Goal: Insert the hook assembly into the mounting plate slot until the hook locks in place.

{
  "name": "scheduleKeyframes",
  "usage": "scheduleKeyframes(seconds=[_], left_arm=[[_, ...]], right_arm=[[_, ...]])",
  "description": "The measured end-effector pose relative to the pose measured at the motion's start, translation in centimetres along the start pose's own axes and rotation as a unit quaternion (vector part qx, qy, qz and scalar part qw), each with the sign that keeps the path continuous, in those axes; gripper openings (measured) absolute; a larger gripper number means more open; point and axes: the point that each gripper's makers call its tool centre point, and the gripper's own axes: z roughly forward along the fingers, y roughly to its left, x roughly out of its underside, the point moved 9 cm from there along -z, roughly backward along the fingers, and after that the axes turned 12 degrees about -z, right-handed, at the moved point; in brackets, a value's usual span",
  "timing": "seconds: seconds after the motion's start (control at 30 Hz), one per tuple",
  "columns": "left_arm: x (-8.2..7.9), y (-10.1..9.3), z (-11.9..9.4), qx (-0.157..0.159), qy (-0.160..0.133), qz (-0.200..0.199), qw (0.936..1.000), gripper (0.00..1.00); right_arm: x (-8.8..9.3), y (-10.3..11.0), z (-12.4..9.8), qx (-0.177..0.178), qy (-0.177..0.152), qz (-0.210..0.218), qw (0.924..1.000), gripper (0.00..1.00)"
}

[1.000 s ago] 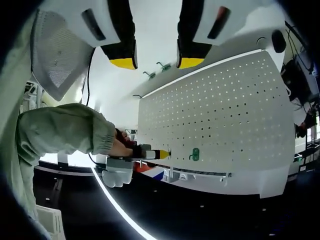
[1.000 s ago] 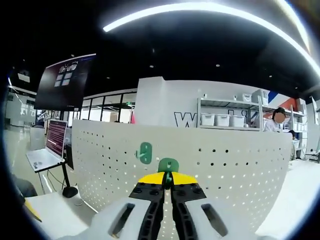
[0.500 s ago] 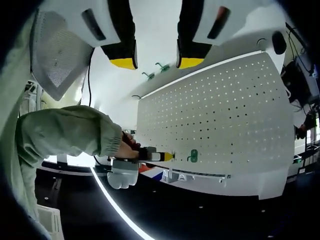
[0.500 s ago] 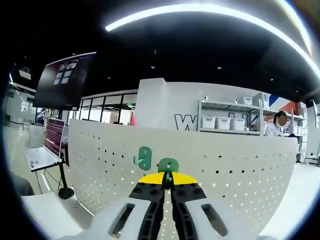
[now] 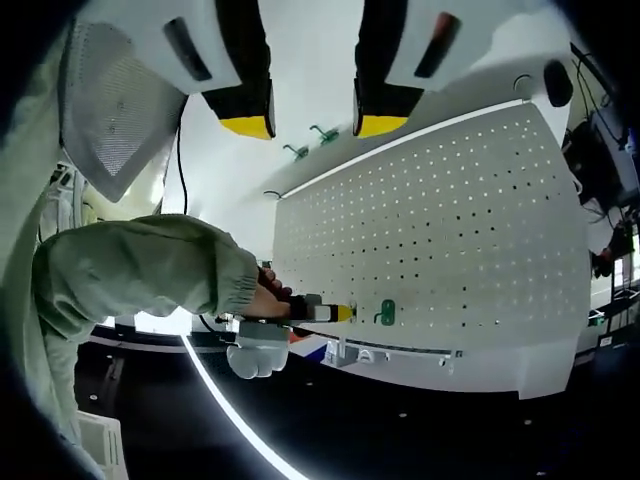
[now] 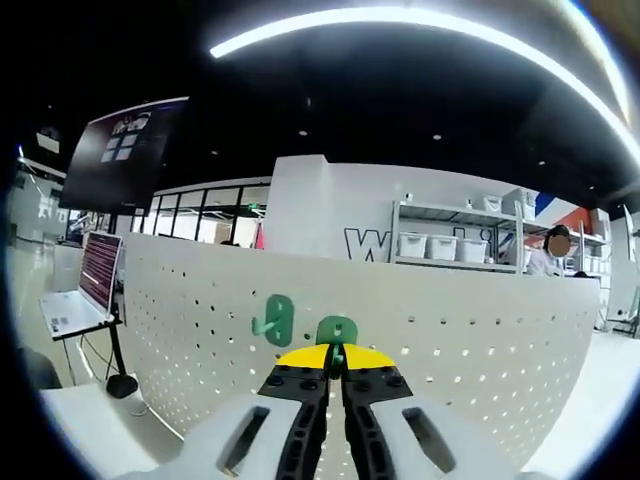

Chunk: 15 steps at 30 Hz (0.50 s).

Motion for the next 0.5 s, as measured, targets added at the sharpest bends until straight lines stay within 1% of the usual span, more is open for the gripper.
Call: scheduleKeyframes(seconds=[0.5], left_arm=[[0.1,0.0,0.0,0.002,0.001,0.000,1.0000,0.32]], right_arm=[[-0.1,-0.1,1.2,0.008,0.003,0.000,1.0000,0.02]])
